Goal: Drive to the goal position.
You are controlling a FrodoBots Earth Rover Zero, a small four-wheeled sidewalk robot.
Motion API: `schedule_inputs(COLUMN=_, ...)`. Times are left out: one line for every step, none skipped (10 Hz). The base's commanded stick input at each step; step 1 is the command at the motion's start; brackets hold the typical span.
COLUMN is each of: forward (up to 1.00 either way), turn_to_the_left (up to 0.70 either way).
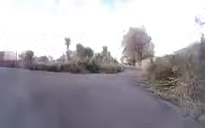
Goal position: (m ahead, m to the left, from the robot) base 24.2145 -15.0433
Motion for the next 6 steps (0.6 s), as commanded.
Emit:
schedule_inputs(forward=0.85, turn_to_the_left=0.0)
schedule_inputs(forward=0.85, turn_to_the_left=0.0)
schedule_inputs(forward=0.85, turn_to_the_left=0.0)
schedule_inputs(forward=0.85, turn_to_the_left=0.0)
schedule_inputs(forward=0.85, turn_to_the_left=0.0)
schedule_inputs(forward=0.85, turn_to_the_left=0.0)
